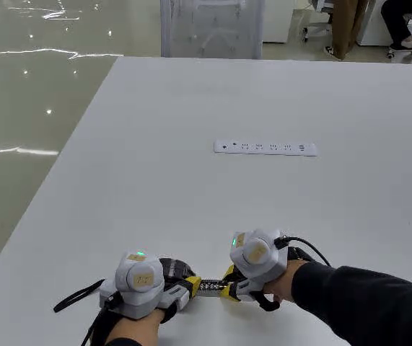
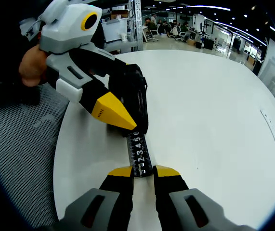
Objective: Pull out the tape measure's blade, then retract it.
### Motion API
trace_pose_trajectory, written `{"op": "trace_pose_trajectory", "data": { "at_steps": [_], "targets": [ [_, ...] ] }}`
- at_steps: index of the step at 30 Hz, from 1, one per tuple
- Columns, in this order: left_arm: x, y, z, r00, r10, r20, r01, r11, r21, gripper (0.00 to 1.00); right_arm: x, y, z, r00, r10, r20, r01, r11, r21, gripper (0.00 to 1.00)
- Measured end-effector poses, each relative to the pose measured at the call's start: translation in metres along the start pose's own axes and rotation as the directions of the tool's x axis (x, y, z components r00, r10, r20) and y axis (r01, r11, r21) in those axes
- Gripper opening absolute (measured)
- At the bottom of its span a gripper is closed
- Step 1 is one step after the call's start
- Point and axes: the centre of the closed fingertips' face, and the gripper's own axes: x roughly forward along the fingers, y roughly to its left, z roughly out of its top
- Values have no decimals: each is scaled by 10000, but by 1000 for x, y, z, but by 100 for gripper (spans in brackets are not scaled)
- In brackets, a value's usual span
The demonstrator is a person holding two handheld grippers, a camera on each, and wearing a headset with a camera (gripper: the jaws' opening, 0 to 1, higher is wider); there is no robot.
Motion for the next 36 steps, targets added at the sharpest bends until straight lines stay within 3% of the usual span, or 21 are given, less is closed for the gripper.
{"op": "trace_pose_trajectory", "data": {
  "at_steps": [11, 23, 30, 31, 36],
  "targets": [
    [0, 1, 0, 9999, -97, -23, 97, 9999, -78, 59, 7, 3, 12, 9995, 92, 290, -93, 10000, 30, 13],
    [-1, 2, 1, 9999, -160, 7, 160, 9998, -155, 59, 20, 6, 26, 9994, 201, 277, -197, 9997, -155, 12],
    [-1, 2, 0, 9998, -201, 14, 202, 9995, -257, 59, 26, 9, 34, 9981, 227, 573, -217, 9996, -179, 12],
    [-1, 2, 0, 9998, -210, -8, 210, 9996, -206, 59, 27, 9, 34, 9985, 267, 478, -238, 9979, -599, 12],
    [-1, 2, 0, 9998, -185, -32, 184, 9997, -183, 59, 27, 10, 33, 9981, 315, 539, -269, 9961, -841, 13]
  ]
}}
